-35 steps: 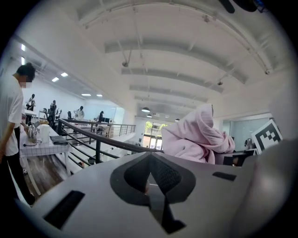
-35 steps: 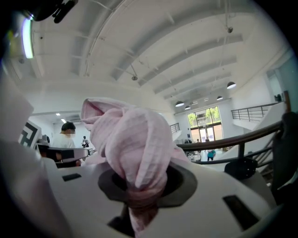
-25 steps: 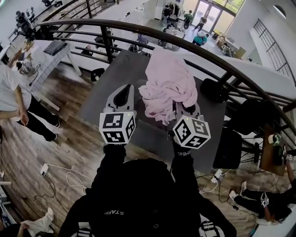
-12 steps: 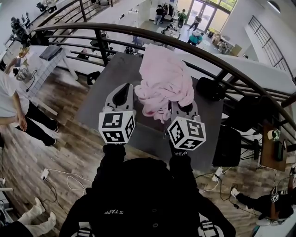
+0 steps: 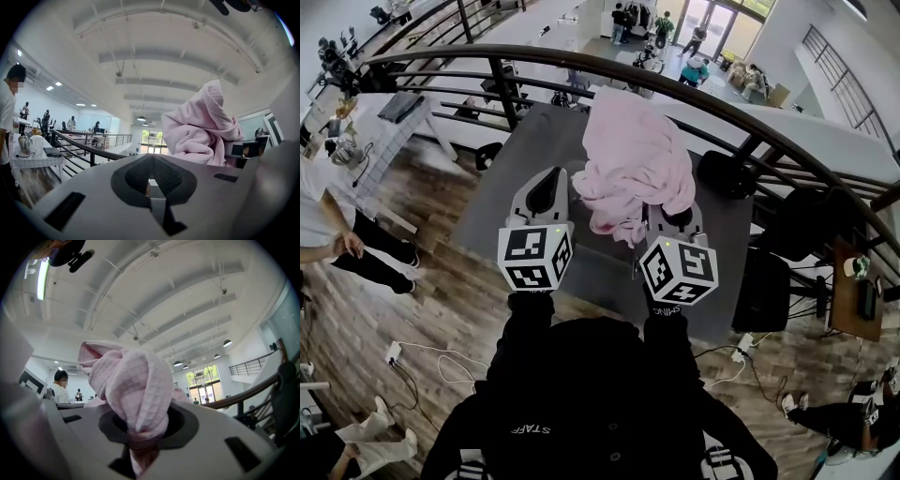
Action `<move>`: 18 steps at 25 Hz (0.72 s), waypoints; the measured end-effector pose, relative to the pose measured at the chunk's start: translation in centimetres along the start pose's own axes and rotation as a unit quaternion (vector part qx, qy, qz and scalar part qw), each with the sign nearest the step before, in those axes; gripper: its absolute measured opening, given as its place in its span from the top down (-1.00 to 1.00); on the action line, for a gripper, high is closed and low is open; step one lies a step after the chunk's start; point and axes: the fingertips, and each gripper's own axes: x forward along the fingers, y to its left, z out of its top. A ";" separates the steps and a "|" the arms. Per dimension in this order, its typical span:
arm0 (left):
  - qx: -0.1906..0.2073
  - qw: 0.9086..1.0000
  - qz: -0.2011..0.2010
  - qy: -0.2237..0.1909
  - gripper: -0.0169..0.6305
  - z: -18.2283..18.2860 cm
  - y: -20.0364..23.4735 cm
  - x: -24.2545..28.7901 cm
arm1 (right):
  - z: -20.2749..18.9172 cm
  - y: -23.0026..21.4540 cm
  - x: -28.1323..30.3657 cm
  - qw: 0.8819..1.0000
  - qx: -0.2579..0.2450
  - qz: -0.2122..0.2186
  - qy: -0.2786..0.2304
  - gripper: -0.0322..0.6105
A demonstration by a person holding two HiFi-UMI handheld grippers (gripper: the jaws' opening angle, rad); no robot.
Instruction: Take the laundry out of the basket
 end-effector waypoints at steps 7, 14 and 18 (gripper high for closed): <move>-0.002 1.000 -0.002 0.000 0.95 -0.1 0.0 -0.2 | -0.1 0.3 -0.4 1.000 -0.001 -0.002 -0.001 0.55; -0.004 1.000 -0.005 0.001 0.96 -0.2 -0.2 -0.5 | 0.1 0.1 -1.0 1.000 -0.002 -0.008 -0.003 0.55; -0.004 1.000 -0.005 0.001 0.95 -0.3 -0.2 -0.7 | 0.1 0.5 -1.2 1.000 -0.006 -0.006 -0.004 0.55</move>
